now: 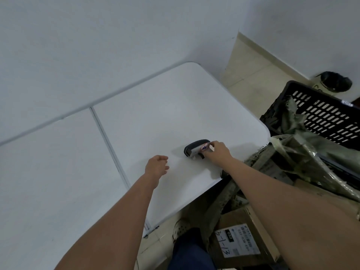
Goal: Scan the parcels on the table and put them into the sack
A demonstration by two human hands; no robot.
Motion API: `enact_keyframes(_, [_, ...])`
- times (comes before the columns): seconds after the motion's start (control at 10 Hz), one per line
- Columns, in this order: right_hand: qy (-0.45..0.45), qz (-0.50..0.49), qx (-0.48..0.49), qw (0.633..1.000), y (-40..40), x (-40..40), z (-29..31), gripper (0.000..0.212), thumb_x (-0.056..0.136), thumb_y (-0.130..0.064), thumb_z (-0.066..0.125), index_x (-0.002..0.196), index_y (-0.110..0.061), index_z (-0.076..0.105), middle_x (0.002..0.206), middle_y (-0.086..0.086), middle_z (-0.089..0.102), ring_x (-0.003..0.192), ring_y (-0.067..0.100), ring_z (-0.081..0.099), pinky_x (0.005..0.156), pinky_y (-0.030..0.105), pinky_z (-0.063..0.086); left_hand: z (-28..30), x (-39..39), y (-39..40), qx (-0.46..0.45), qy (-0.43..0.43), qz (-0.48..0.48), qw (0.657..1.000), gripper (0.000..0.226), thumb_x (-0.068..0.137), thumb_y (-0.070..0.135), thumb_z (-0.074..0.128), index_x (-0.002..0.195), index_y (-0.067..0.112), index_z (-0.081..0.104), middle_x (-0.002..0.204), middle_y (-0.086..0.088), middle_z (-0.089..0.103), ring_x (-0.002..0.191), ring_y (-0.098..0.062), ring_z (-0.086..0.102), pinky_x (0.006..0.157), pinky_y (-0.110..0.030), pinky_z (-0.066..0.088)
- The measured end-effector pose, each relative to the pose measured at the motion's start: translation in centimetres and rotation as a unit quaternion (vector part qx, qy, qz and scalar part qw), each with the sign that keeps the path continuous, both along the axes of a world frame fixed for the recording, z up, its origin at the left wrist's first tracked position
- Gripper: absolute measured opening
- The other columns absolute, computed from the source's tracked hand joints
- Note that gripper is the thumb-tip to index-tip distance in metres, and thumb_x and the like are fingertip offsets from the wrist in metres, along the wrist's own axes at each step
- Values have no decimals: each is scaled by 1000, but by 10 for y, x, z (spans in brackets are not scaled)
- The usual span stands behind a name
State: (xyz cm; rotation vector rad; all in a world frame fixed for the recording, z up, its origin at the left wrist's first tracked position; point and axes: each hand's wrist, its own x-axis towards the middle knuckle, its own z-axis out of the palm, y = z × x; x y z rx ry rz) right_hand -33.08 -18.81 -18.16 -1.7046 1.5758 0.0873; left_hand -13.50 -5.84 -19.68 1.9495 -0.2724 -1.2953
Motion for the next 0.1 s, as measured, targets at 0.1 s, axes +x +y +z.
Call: enact_keyframes(0.1, [-14, -6, -22, 1000, -7, -1, 8, 63, 89, -41, 65, 141, -13, 44, 141, 12, 43, 128, 32, 46, 104, 47, 41, 8, 0, -4, -8, -10, 2, 1000, 20, 98, 4, 46, 108, 11, 63, 120, -11, 62, 91, -24, 64, 82, -33, 54])
